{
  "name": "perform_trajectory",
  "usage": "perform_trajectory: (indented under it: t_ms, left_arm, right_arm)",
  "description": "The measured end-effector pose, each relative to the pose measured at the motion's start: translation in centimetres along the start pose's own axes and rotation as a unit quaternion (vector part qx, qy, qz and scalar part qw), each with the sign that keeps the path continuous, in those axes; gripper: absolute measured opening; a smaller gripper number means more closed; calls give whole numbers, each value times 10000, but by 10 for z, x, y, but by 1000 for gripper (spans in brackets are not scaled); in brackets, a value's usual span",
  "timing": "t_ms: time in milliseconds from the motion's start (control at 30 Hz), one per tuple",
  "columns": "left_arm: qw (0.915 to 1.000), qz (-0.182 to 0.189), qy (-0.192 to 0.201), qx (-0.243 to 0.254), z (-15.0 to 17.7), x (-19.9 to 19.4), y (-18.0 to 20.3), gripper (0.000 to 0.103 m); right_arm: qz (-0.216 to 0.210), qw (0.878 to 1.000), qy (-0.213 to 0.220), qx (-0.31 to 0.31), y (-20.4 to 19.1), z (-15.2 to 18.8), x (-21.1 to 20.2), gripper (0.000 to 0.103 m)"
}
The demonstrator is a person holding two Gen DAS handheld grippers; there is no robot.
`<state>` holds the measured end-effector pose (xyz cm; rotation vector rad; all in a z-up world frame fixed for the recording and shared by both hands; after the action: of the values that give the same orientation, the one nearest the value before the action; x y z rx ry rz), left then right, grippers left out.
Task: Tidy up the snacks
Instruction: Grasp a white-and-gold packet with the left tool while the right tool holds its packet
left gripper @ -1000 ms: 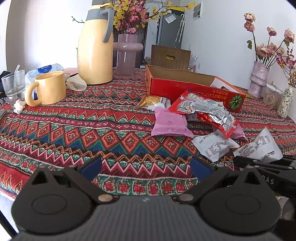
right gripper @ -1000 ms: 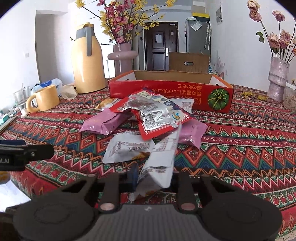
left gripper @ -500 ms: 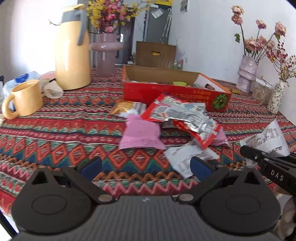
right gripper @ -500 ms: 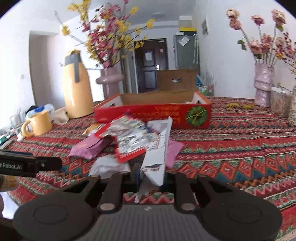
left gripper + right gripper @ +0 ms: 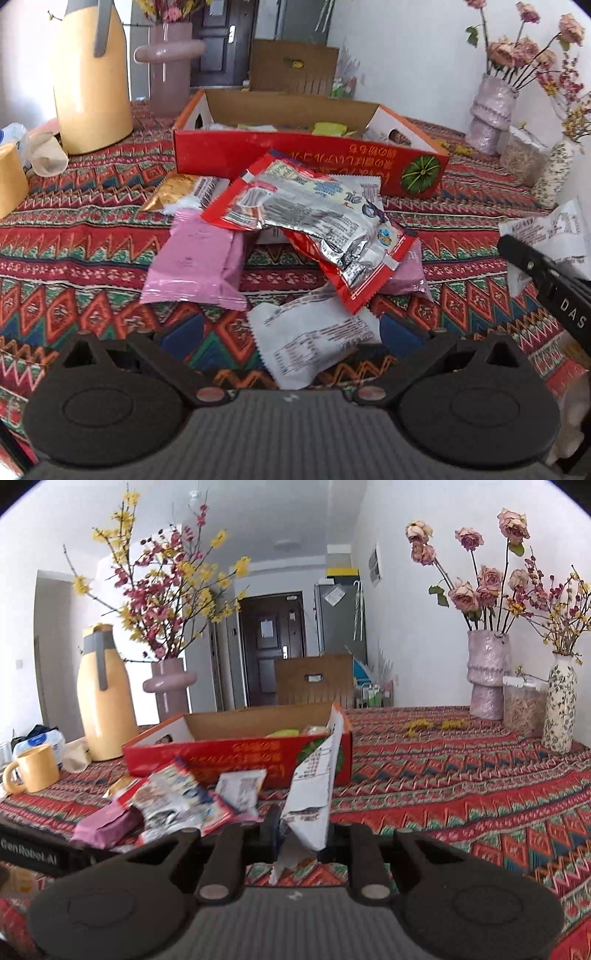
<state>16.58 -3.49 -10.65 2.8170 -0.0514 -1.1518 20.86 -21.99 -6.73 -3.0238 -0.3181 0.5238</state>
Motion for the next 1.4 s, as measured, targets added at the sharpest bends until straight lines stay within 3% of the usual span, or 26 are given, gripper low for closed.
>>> perform_trajectory:
  t_ms: [200,367,633,733,900,1033,1400]
  left_arm:
    - [9992,-319,-184,-127,-3,17,8,103]
    - [9973,-561,-371,-294,0,28,7,103]
    - [9955,-834,-388,-234,4,28,7,100]
    - [9956,-870,-316,-149,3,24,8,83]
    - [9973,-702,-190,45,6,10,12,35]
    - [9979,-631,-123,118,12,3,7,24]
    - [9962,-771,272,296,19,-21,-14,19]
  right_arm:
    - [-116,9999,39,23,6,-7,23,17]
    - [-274,9990,-350,-32,2,9,41,18]
    - [-539,9981,-282,118,4,16,33,18]
    - [-574,9976,-312,231,7,22,30,18]
    - [-635,9968,-392,300,8,31,26,17]
    - [-669,9962,-472,296,6,38,23,17]
    - [-706,9960,-519,169,-5,42,14,17]
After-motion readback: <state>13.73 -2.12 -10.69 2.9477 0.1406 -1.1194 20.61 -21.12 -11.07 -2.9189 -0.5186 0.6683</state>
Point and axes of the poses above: each gripper's, at about its wrist camera, not at the fingertips, and x roughly the way its jaws point, y to its right, z to its underside, the point moved 10 cm from there along x, roughly the way its jaws point
